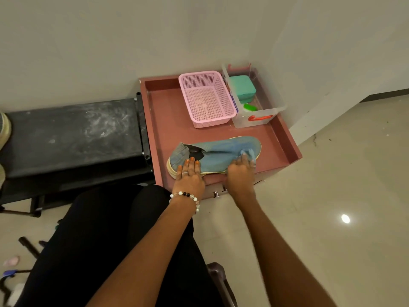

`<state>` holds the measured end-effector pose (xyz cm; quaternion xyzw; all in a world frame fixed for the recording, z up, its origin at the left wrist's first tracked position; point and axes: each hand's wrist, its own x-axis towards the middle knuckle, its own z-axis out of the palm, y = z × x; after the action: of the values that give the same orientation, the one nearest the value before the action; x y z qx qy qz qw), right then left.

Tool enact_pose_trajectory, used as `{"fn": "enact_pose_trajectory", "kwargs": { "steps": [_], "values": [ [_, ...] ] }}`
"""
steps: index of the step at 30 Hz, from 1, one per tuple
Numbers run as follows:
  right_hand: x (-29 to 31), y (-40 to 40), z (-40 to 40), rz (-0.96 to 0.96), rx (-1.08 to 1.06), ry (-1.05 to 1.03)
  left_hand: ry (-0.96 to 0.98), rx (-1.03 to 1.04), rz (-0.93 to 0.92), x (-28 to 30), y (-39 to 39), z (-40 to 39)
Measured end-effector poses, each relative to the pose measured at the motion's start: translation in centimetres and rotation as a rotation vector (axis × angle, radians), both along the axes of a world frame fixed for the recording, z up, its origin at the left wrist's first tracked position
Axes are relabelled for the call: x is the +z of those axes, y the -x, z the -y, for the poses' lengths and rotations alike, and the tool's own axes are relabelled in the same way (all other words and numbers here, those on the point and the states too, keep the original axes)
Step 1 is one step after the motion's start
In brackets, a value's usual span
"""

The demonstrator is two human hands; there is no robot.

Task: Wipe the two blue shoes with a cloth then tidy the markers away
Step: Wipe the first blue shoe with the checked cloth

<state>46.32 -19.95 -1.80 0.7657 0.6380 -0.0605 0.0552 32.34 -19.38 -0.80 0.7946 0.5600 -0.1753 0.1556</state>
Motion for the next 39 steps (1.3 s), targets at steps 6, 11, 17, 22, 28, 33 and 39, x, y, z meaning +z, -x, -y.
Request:
{"fn": "enact_pose_trajectory", "kwargs": {
  "steps": [6,11,17,22,28,33,39],
  "values": [
    [0.6,2.5,1.4,-0.397,0.163,-0.152,0.030,0.007,0.013,-0.2,0.3,-0.2],
    [-0.5,-5.8,1.1,-0.041,0.308,-0.152,-0.011,-0.012,0.015,-0.2,0.5,0.1],
    [-2.3,-2.7,0.8,0.088,0.054,-0.031,-0.008,-0.042,-0.003,-0.2,0.4,-0.4],
    [-0.6,3.2,0.4,-0.204,-0.147,-0.097,0.027,-0.044,0.010,-0.3,0.4,-0.7],
    [0.0,3.3,1.5,-0.614,-0.042,-0.274,0.029,-0.068,0.014,-0.3,0.8,-0.8],
    [-1.3,-4.4,1.9,-0.379,0.243,-0.247,-0.032,-0.007,0.022,-1.0,0.3,-0.2],
    [-1.9,-7.5,0.6,-0.049,0.132,-0.203,-0.035,-0.014,-0.002,-1.0,0.1,-0.5]
  ]
}}
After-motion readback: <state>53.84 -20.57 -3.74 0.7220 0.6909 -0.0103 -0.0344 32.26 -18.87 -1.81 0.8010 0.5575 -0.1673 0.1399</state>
